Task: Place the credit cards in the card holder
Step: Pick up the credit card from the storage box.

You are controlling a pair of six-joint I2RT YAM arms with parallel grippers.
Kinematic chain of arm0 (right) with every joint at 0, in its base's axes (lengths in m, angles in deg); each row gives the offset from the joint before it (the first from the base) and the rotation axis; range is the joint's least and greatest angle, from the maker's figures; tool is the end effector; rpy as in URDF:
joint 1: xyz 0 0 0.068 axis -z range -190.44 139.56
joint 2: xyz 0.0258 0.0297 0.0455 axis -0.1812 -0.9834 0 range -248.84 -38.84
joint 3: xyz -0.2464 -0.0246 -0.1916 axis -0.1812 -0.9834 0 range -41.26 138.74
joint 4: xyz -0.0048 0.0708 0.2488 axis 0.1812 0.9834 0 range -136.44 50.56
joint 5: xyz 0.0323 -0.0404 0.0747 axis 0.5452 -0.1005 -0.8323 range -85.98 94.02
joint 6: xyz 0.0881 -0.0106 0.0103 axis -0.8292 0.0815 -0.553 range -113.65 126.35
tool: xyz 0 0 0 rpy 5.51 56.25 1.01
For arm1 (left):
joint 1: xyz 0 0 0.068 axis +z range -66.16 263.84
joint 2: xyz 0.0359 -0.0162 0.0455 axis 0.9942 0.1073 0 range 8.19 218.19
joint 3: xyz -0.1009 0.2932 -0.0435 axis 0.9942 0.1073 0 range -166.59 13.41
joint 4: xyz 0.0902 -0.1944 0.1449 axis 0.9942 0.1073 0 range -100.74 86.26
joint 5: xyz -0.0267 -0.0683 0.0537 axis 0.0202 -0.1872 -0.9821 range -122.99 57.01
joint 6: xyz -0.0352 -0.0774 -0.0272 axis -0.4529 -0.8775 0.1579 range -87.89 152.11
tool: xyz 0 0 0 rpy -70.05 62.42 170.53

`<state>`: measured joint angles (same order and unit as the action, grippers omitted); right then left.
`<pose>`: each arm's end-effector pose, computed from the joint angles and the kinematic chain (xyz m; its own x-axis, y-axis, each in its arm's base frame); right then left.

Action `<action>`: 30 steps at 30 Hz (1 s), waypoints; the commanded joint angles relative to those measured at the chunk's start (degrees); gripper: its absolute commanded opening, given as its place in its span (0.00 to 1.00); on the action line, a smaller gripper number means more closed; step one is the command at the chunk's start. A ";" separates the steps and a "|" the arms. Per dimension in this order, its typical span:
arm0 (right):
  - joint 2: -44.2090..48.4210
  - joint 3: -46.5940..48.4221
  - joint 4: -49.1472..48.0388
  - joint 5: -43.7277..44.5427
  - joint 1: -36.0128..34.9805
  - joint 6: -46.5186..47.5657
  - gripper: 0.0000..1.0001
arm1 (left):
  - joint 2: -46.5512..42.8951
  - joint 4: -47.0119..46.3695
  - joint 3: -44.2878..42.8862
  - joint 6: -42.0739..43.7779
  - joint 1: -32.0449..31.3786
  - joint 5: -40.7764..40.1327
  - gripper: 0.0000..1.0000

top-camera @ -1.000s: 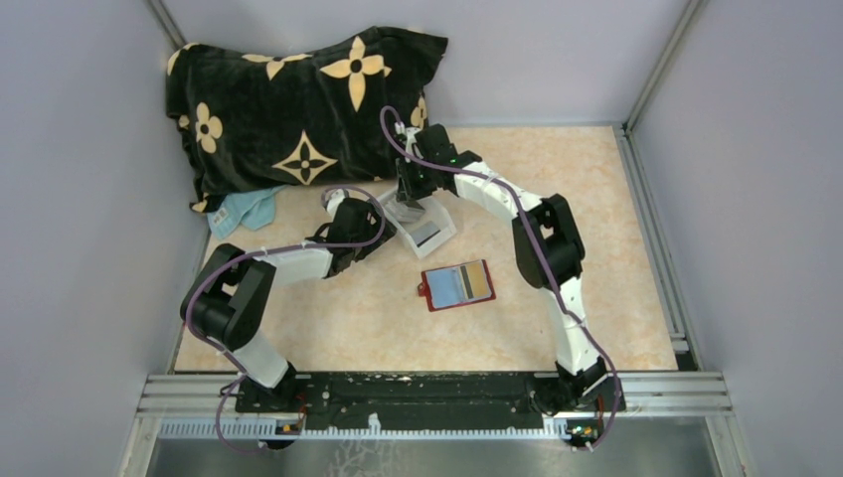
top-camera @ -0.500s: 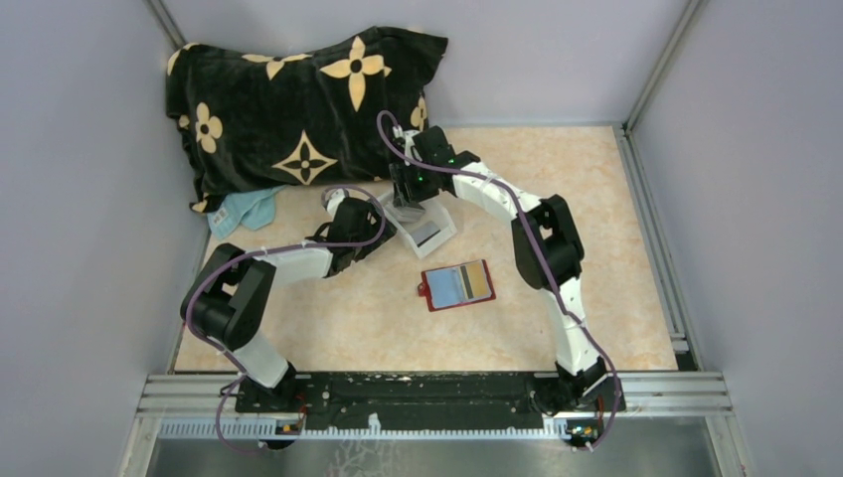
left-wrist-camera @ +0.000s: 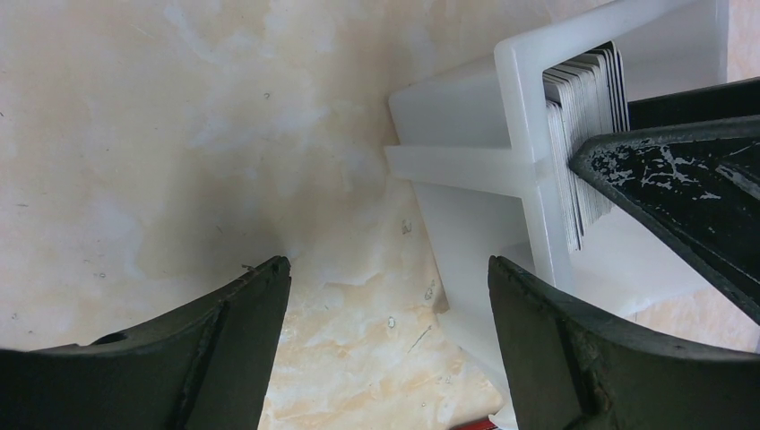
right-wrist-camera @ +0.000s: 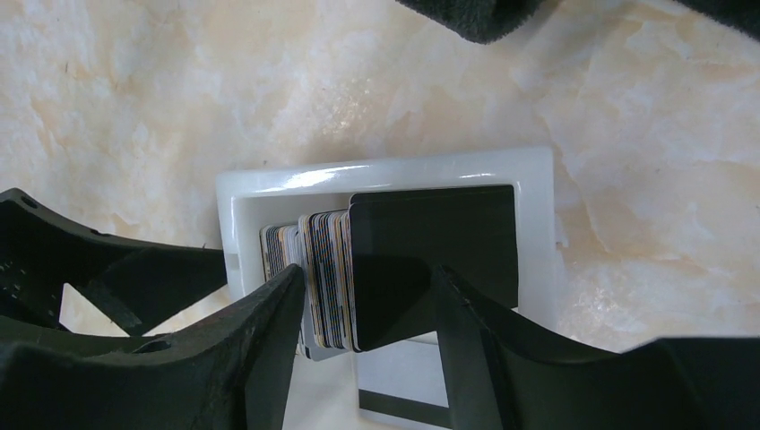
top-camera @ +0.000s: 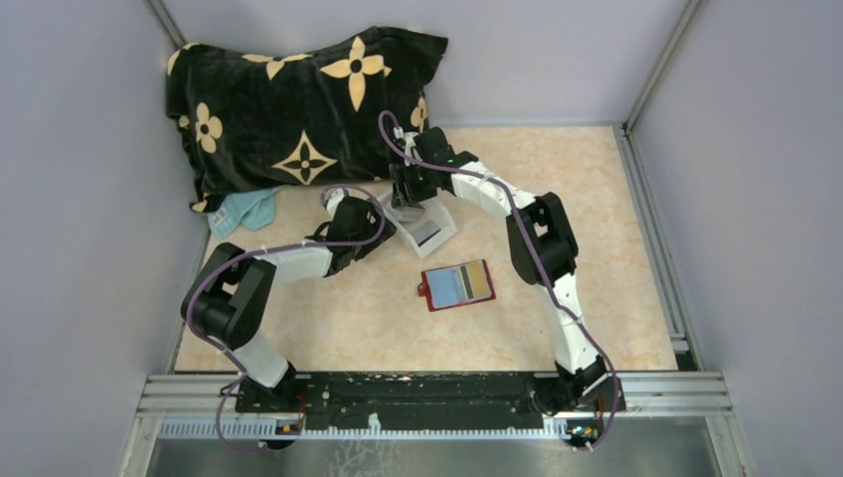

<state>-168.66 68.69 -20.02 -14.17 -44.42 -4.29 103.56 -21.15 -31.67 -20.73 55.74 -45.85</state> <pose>0.4563 0.3374 0.2142 -0.7201 -0.2739 -0.6376 -0.5871 0.7303 0.3494 0.3309 -0.1565 0.1726 -0.5875 -0.5671 -0.5773 -0.2644 0.8088 -0.5253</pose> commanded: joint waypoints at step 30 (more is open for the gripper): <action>6.31 -1.93 -3.47 -4.39 -1.96 -2.43 0.30 | 2.71 2.99 0.02 1.61 1.29 1.00 0.88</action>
<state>-166.94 66.72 -23.67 -16.21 -44.81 -5.91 103.76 -21.20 -31.81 -20.27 56.18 -45.28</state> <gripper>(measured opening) 0.321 0.878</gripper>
